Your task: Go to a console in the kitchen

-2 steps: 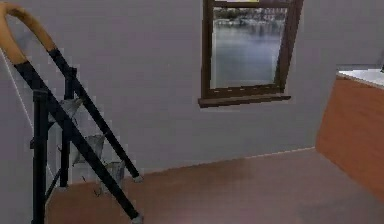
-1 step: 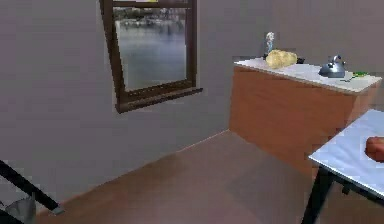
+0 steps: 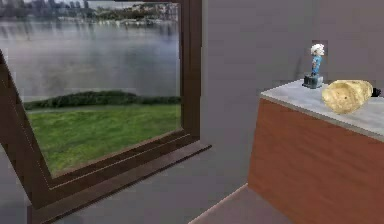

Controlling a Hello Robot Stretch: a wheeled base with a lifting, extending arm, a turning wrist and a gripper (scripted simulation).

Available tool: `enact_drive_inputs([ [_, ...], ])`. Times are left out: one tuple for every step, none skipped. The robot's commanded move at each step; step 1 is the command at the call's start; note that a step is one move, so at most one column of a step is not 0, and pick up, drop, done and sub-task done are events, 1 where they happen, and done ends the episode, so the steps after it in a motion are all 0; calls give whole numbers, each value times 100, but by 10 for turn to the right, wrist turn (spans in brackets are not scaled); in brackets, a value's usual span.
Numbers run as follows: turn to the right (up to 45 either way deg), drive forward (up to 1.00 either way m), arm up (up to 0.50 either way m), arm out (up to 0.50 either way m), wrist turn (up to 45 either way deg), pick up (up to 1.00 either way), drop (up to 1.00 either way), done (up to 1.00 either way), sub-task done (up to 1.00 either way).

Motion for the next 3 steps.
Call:
enact_drive_inputs([
  [150,0,0,0,0,0,0,0,0],
  [0,15,0,0,0,0,0,0,0],
  [390,0,0,0,0,0,0,0,0],
])
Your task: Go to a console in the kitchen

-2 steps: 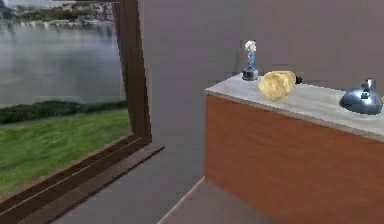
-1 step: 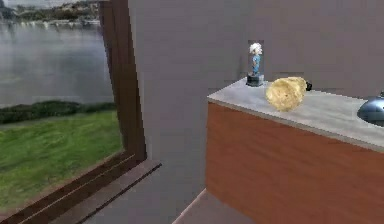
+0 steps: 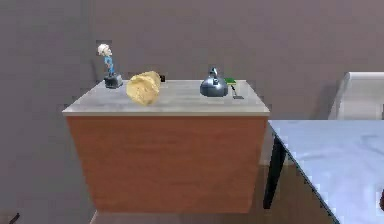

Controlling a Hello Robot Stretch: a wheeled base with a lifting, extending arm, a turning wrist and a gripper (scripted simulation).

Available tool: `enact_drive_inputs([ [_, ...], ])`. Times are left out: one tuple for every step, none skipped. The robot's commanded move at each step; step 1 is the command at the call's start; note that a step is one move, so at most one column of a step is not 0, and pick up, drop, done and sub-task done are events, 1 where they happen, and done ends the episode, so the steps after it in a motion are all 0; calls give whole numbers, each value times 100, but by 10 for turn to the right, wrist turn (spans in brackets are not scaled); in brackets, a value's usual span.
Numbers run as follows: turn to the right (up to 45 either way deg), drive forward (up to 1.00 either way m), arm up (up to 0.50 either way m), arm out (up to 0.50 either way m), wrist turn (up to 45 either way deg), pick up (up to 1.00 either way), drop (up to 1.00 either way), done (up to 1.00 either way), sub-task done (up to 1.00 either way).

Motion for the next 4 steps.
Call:
enact_drive_inputs([
  [0,65,0,0,0,0,0,0,0],
  [-150,0,0,0,0,0,0,0,0],
  [0,100,0,0,0,0,0,0,0],
  [0,0,0,0,0,0,0,100,0],
])
